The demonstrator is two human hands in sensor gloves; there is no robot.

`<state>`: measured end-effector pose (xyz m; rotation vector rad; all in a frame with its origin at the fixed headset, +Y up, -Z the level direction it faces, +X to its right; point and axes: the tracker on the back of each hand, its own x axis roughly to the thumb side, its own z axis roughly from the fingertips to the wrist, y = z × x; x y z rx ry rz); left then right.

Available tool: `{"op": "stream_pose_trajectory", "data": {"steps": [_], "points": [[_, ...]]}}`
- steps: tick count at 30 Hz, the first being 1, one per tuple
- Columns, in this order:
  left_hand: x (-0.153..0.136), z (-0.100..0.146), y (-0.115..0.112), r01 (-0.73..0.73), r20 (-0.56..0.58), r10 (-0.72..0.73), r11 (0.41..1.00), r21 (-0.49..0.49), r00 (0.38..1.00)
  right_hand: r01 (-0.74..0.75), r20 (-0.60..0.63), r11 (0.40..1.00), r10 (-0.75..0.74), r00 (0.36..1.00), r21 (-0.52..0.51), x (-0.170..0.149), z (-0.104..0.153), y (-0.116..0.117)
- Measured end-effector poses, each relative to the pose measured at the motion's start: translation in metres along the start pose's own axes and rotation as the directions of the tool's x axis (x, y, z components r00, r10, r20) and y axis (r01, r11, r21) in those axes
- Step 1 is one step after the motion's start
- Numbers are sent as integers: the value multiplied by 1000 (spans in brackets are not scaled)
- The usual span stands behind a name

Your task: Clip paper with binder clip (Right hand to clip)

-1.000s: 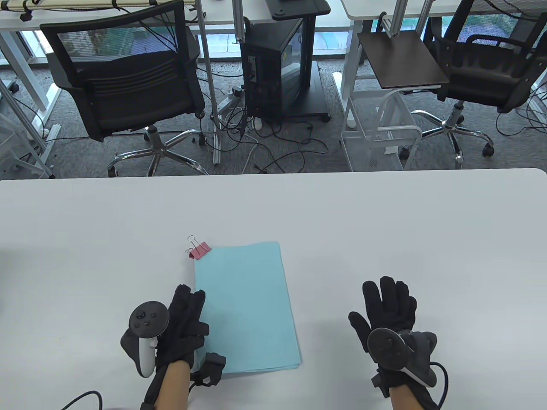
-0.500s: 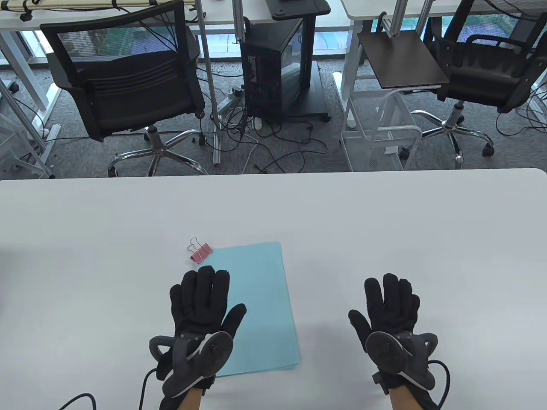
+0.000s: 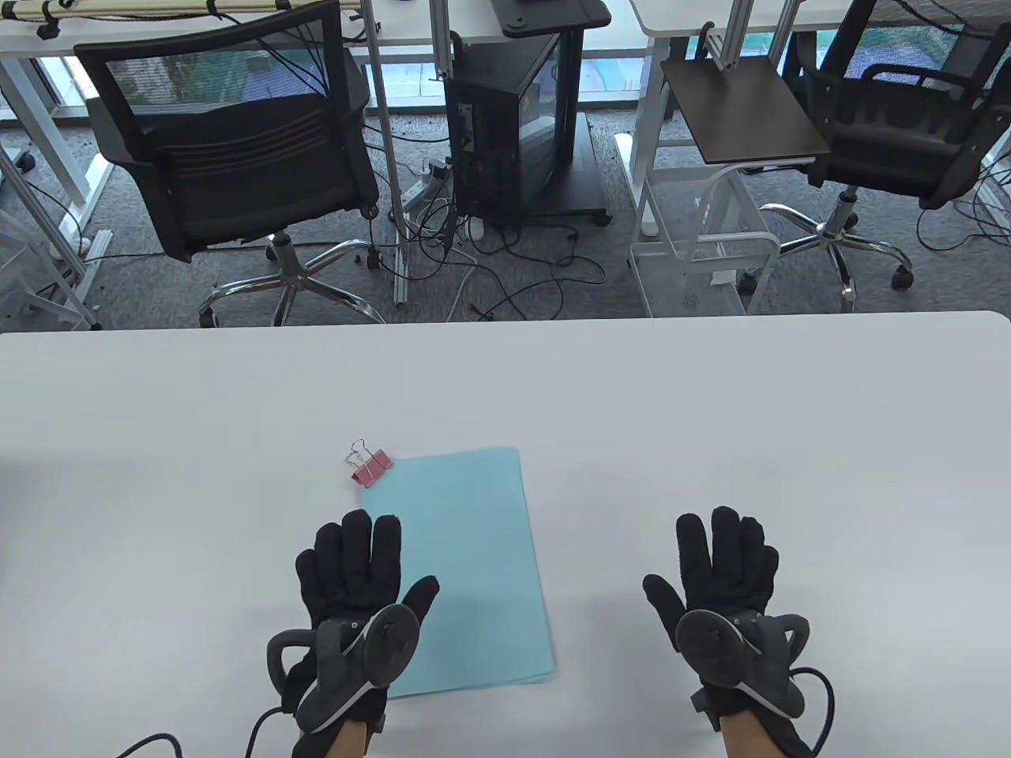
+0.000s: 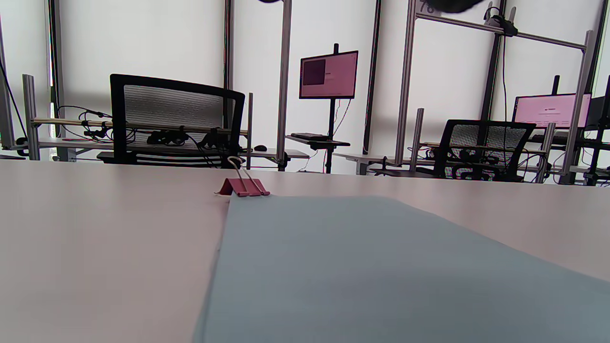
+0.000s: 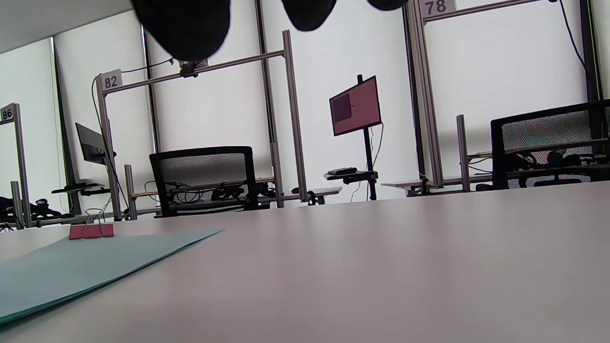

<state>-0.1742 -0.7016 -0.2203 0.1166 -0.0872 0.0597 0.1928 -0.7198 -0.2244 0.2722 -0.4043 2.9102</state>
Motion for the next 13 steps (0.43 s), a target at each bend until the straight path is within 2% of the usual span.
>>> {"op": "stream_pose_trajectory", "data": {"steps": [13], "points": [[2, -2, -5, -40, 25, 41, 998, -46, 999, 9, -17, 1000, -8, 1000, 30, -2, 0, 1]]}}
